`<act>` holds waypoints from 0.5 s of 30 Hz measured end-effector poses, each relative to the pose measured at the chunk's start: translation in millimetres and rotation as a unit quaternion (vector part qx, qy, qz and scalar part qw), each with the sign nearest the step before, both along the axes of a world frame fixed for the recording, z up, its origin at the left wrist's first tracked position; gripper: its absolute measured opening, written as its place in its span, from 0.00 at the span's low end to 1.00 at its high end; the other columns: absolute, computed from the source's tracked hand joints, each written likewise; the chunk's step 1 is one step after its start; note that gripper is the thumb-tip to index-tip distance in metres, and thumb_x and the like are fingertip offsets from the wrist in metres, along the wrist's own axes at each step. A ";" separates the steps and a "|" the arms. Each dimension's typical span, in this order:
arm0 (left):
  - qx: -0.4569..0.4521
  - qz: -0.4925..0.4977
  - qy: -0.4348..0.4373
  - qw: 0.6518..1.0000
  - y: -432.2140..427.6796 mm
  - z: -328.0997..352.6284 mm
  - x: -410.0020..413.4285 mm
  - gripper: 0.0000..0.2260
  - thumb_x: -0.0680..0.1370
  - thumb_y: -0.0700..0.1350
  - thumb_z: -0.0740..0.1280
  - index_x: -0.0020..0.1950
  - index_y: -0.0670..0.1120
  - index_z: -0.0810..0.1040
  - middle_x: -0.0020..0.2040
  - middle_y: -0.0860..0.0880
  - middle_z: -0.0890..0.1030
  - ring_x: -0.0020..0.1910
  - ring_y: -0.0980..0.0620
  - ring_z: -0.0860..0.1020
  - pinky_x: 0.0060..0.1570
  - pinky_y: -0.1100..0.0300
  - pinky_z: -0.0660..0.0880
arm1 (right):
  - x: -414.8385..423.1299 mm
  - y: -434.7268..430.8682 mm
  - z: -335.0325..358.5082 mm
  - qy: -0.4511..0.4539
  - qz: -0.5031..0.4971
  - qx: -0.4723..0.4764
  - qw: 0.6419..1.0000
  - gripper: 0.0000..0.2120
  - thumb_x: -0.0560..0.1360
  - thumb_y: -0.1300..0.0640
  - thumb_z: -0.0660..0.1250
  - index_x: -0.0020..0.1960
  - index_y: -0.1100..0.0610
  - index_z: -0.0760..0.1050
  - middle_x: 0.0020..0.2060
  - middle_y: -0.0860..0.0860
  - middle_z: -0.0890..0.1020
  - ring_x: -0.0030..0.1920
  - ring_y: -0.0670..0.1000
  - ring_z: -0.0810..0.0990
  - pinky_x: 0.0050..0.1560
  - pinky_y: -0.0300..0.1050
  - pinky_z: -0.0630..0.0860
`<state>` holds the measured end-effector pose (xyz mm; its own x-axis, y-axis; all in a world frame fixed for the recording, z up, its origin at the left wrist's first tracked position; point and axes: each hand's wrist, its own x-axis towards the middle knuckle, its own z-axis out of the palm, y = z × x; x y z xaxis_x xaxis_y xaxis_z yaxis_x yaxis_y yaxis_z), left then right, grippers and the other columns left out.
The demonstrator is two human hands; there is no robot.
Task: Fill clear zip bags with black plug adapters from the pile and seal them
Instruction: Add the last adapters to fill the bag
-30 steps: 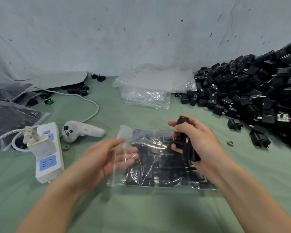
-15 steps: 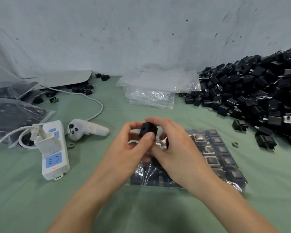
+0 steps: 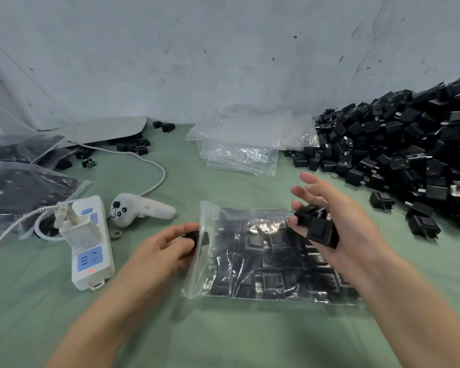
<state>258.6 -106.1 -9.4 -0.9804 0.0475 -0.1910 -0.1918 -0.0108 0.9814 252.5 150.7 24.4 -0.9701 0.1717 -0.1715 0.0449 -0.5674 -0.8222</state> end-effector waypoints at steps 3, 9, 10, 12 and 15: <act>0.094 0.028 -0.017 0.995 8.1 -4.3 -1.6 0.11 0.82 0.35 0.59 0.57 0.39 0.81 0.50 0.39 0.85 0.45 0.49 0.85 0.42 0.63 0.81 | 0.0 -0.2 -0.4 -0.006 -0.006 -0.009 1.000 0.11 0.77 0.62 0.67 0.58 0.57 0.81 0.51 0.56 0.81 0.36 0.50 0.78 0.36 0.46 0.78; 0.089 0.025 -0.023 0.995 8.2 -12.5 -4.0 0.17 0.75 0.34 0.69 0.62 0.46 0.77 0.52 0.41 0.85 0.44 0.47 0.85 0.45 0.56 0.83 | -0.7 -0.6 1.4 -0.007 -0.009 -0.017 1.000 0.11 0.76 0.62 0.67 0.58 0.58 0.80 0.49 0.56 0.80 0.35 0.50 0.77 0.34 0.46 0.77; 0.106 0.025 -0.018 0.994 6.0 -12.6 -5.1 0.20 0.71 0.35 0.71 0.63 0.46 0.76 0.51 0.41 0.85 0.43 0.48 0.84 0.43 0.57 0.83 | -0.9 -0.5 0.9 -0.007 -0.009 -0.018 1.000 0.11 0.76 0.62 0.67 0.58 0.58 0.80 0.49 0.56 0.80 0.35 0.50 0.78 0.34 0.46 0.77; 0.104 0.021 -0.004 0.994 4.6 -11.8 -5.6 0.24 0.67 0.39 0.73 0.63 0.47 0.76 0.50 0.44 0.86 0.43 0.50 0.84 0.39 0.60 0.82 | -1.2 0.0 -0.5 -0.008 -0.010 -0.021 1.000 0.11 0.75 0.63 0.67 0.57 0.58 0.81 0.49 0.56 0.81 0.35 0.50 0.78 0.34 0.47 0.77; 0.052 0.003 0.004 0.999 12.8 -11.5 -2.2 0.22 0.71 0.38 0.73 0.64 0.48 0.76 0.49 0.46 0.86 0.42 0.53 0.84 0.36 0.64 0.79 | -2.0 0.3 -2.8 -0.015 -0.012 -0.026 0.999 0.11 0.75 0.63 0.68 0.56 0.58 0.82 0.49 0.57 0.81 0.35 0.51 0.78 0.35 0.48 0.78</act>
